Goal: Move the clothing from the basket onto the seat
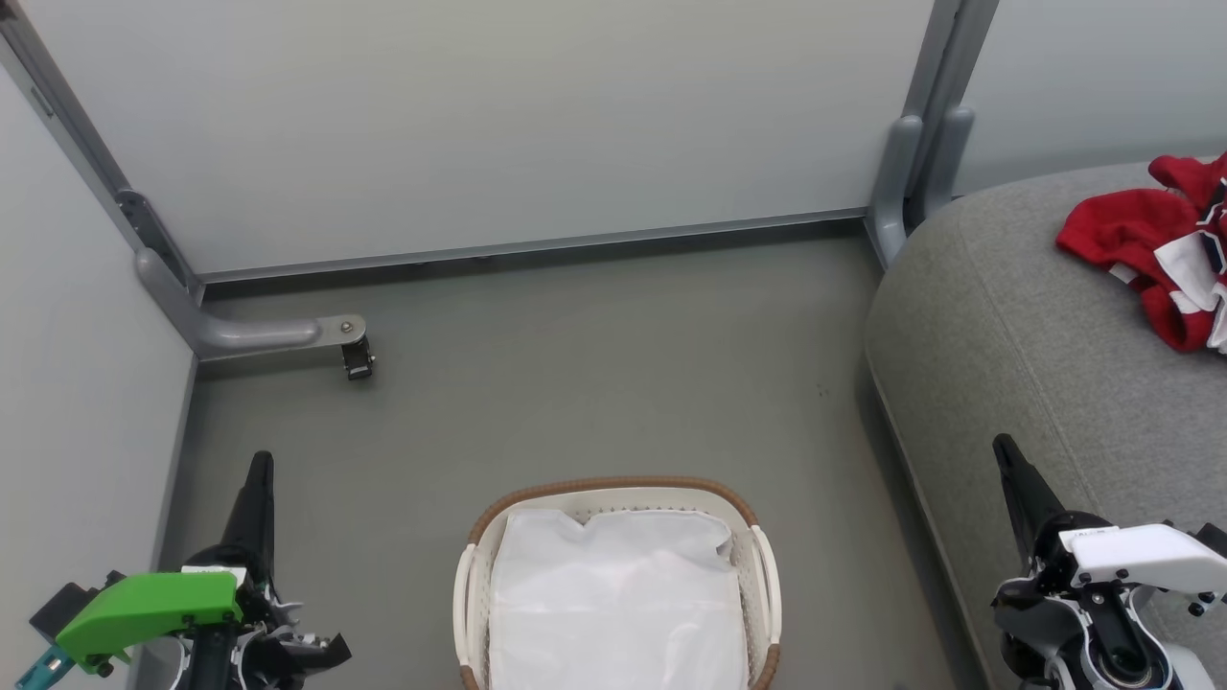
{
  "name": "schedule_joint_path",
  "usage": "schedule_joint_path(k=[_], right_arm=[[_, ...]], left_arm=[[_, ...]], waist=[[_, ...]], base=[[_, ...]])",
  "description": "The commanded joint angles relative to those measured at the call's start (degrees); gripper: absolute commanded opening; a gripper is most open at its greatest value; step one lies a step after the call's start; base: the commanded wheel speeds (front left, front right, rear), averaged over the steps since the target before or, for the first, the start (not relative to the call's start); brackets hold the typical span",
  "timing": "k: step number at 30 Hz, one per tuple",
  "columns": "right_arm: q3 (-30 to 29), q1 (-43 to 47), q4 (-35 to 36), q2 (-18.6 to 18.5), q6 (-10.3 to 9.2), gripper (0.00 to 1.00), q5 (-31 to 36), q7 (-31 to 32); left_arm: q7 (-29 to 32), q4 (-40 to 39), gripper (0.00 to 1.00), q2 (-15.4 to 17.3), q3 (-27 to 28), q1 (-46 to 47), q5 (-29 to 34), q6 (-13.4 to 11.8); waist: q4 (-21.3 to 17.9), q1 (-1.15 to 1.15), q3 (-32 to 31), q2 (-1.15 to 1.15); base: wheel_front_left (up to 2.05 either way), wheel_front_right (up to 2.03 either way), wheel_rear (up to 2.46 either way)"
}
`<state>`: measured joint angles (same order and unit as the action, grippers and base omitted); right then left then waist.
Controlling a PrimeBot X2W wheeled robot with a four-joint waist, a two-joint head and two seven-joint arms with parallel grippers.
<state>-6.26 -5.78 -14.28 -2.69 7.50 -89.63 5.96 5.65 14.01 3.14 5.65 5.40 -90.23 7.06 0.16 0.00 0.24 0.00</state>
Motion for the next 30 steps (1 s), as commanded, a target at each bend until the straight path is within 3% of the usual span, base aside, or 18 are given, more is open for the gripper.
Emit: schedule_joint_path(k=[1,30], right_arm=[[-0.21,-0.59,0.31,-0.34,-0.02,0.00,-1.25,0.26],[-0.37,-0.64,0.39,-0.35,-0.02,0.00,-2.89,0.74]], left_arm=[[0.36,0.02,0.00,0.04,0.50,1.06,-1.10,0.45],[0.91,0.08,0.00,-0.11,0.92,1.12,-2.28,0.57]], waist=[[-0.03,0.00,-0.01,0.00],[-0.16,0.00,-0.06,0.00]], base=[[0.00,0.00,0.00],[0.00,0.00,0.00]])
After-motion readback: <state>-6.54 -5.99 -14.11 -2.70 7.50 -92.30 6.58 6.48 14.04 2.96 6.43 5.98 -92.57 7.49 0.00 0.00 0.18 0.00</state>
